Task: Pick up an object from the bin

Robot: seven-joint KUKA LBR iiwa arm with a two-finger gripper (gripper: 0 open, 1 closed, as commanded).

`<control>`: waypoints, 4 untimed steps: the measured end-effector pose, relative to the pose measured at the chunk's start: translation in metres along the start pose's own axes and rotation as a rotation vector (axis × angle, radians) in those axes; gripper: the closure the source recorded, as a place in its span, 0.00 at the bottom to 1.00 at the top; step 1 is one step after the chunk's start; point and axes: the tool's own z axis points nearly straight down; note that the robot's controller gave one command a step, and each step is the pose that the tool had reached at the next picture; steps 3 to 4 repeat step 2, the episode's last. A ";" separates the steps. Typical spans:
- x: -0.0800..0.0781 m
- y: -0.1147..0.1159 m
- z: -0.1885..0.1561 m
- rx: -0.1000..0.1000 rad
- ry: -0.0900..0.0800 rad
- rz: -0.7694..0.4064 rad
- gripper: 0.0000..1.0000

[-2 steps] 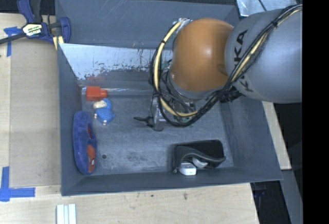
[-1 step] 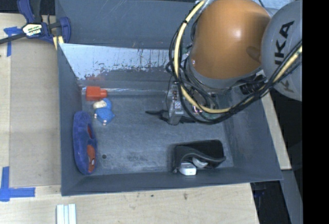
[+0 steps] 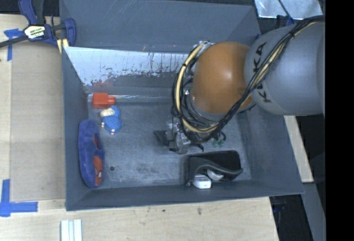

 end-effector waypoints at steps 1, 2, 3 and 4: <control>0.013 0.046 -0.001 -0.001 -0.005 -0.238 1.00; 0.010 0.039 -0.154 0.002 -0.016 -0.256 1.00; 0.010 0.039 -0.154 0.002 -0.016 -0.256 1.00; 0.010 0.039 -0.154 0.002 -0.016 -0.256 1.00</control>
Offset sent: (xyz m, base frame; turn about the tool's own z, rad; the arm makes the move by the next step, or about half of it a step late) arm -0.0230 0.0402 0.0005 -0.2359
